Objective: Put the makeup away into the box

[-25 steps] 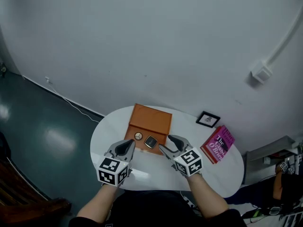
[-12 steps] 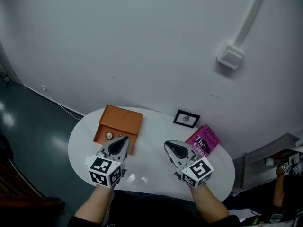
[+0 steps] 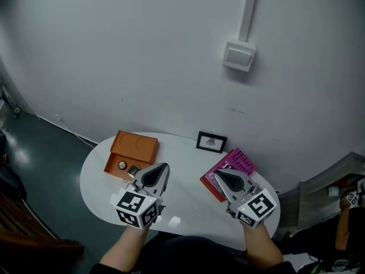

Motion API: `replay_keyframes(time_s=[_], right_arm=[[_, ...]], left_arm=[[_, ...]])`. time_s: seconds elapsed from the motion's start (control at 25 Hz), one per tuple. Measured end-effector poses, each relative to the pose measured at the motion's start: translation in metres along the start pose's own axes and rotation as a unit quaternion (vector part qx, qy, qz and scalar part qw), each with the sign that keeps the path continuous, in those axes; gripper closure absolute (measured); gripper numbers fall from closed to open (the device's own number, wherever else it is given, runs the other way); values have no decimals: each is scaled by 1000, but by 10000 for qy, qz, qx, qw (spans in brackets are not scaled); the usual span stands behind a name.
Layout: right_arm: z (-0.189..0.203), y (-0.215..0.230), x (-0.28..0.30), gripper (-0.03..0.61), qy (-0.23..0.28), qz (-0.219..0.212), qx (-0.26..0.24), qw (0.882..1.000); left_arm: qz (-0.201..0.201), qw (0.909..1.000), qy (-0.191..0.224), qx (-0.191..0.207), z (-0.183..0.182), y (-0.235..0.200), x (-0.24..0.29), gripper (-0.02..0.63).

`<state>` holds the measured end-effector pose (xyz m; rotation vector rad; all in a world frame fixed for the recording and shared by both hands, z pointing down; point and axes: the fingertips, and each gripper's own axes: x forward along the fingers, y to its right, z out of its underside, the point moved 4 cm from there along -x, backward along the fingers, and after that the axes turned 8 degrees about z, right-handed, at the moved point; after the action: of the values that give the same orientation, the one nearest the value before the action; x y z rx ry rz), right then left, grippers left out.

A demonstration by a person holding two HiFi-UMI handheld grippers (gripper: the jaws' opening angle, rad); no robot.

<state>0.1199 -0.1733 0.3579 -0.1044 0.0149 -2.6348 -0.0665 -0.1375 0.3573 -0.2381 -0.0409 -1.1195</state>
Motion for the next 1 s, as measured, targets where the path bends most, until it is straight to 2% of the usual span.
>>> replay_keyframes(time_s=[0.2,0.36,0.44,0.6,0.68,0.8,1.0], right_arm=[[-31,8,-14,544,377,153,-125,9991],[-61,29,-10,543,893,424,227,9948],[-73,31,2,545,1056,604,196,9924],[-83,12,20,545,843,784,-527,9920],[-83,8,24,545,766,818,-666,9915],[-77,11,24,545,772,827,-368,9929],[-58,31,27,545,730,1086,10,9914]], left_arm=[[-39,9990,130,414,-27,-1,-4,598],[-163,9990,202,374,-36,-20,4,598],[-290,9987,280,303,-42,-32,5,598],[-298,9976,393,483,-56,-34,2,598],[-311,9974,373,529,-58,-34,3,598],[-279,9973,267,630,-54,-30,5,598],[-366,9966,219,699,-52,-36,15,598]])
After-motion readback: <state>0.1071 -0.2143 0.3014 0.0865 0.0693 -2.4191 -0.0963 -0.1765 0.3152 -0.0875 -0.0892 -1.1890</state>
